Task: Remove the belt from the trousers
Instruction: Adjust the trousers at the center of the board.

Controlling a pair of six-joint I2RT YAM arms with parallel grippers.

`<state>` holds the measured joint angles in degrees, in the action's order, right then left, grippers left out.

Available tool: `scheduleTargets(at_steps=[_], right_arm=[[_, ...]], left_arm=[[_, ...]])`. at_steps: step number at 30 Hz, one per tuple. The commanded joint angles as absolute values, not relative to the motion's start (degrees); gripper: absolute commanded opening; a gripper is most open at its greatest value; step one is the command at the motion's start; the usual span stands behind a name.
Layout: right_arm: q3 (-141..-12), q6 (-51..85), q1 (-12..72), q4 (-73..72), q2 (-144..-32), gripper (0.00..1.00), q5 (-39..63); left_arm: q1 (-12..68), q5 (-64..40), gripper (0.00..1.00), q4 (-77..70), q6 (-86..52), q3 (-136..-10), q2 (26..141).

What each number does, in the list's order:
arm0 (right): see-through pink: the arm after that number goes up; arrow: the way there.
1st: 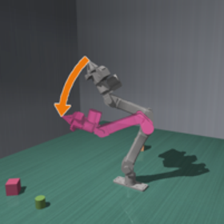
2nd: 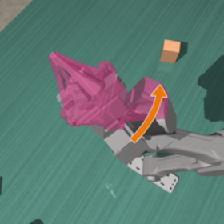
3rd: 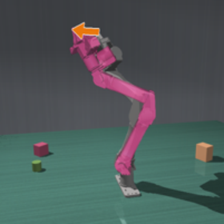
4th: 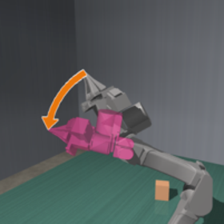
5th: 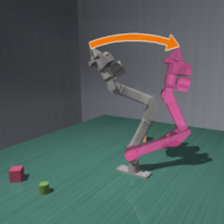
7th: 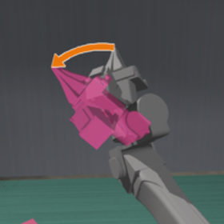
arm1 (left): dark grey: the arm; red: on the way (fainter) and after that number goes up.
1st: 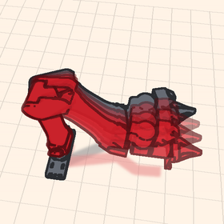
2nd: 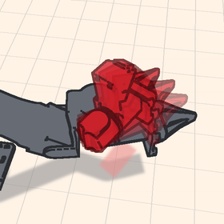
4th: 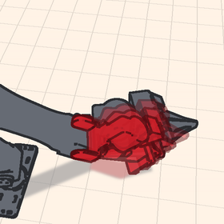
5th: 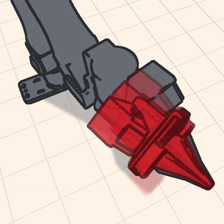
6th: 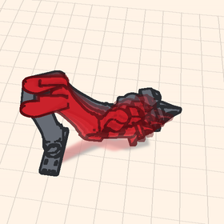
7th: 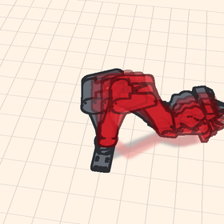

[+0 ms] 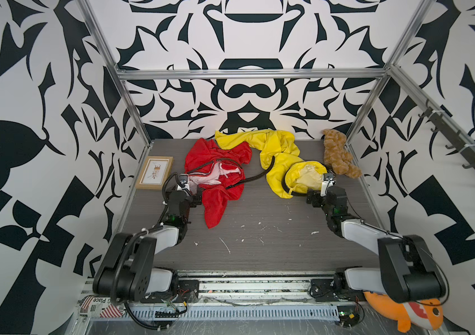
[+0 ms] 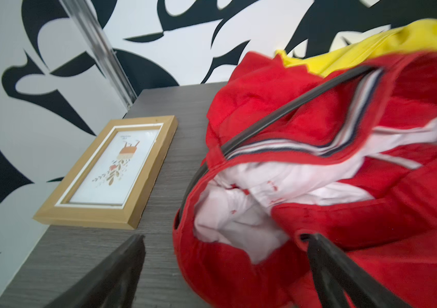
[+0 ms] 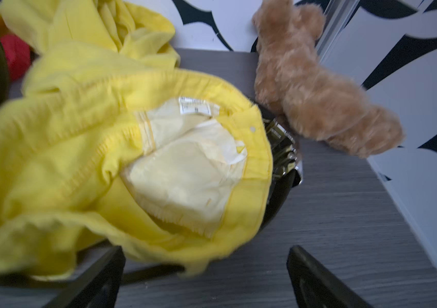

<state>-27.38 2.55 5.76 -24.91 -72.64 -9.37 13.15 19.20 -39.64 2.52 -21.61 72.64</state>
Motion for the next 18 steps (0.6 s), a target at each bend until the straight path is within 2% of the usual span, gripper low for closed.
scheduleTargets(at_steps=[1, 4, 8, 13, 18], right_arm=[[-33.9, 5.8, 8.0, -9.0, -67.6, 0.99, -9.7], [-39.0, 6.6, 12.8, -2.2, -68.2, 0.99, -10.1], [-47.8, 7.7, 20.9, 2.8, -74.4, 0.99, -9.4], [-65.5, 7.0, 32.1, 7.6, -90.0, 0.99, -6.6], [-87.2, 4.0, 37.5, 15.3, -107.9, 0.99, -5.0]], left_arm=[[14.6, 21.6, 0.99, -15.2, -2.6, -29.5, 61.7], [15.6, 15.8, 0.99, -1.9, -9.2, -34.0, 56.7], [19.1, 7.7, 0.99, 10.5, -18.5, -38.2, 58.5], [26.6, 5.1, 0.99, 13.0, -26.5, -40.1, 66.2], [28.1, 4.0, 0.99, 12.4, -31.9, -40.8, 74.5]])
